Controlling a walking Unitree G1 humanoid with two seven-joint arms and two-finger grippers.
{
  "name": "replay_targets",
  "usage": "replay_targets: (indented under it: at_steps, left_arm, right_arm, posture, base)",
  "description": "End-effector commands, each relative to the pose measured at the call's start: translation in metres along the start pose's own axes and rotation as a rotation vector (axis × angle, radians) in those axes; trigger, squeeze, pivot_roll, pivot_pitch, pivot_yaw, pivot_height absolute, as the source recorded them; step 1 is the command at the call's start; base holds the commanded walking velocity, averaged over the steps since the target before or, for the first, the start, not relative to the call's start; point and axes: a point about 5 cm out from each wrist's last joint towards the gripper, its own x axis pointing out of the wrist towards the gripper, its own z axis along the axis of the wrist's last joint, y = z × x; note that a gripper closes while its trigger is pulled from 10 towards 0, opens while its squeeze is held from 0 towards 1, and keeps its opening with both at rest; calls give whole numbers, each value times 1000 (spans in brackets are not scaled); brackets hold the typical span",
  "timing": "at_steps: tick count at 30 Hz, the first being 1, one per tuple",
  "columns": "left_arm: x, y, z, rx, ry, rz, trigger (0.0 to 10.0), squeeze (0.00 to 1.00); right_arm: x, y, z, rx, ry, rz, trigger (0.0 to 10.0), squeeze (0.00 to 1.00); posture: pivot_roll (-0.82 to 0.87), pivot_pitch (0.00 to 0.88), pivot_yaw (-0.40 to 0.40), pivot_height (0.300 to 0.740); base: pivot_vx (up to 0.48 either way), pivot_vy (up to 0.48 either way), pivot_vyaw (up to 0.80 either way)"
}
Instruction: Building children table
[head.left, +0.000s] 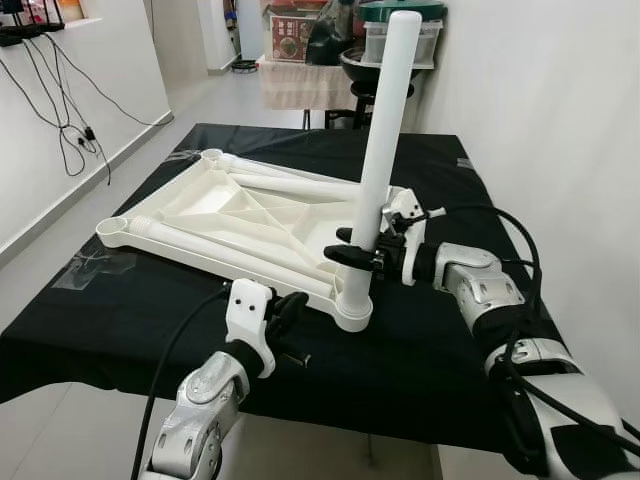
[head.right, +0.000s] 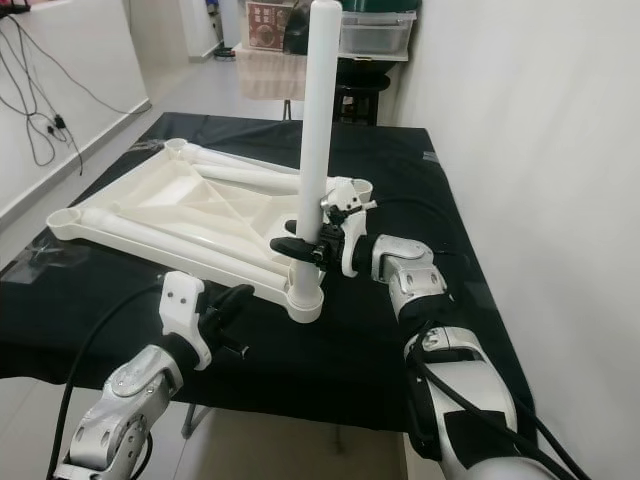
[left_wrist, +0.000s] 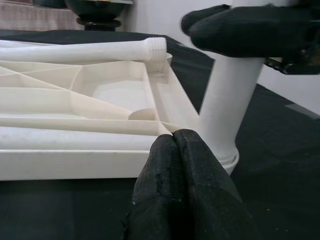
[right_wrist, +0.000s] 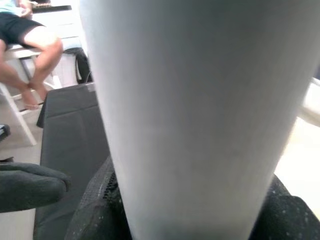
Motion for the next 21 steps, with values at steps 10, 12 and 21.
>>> replay_targets:
  at_steps: [10,12,21]
  left_arm:
    - [0,3,-2,-12,16,-2,10000,0]
    - [0,3,-2,-12,16,-2,10000,0]
    - [2,2,-3,-15,19,1,10000,0]
  right_arm:
    - [-10,25,-48,-6,125,-750,0,0]
    - [-10,25,-48,-6,125,-750,0,0]
    - [-16,-16,-35,12,98,-714,10000,1000]
  posture:
    - [-32,37,-37,740]
    - [-32,37,-37,740]
    - [-38,20,-32,740]
  base:
    - [0,0,0]
    - [0,0,0]
    - [0,0,0]
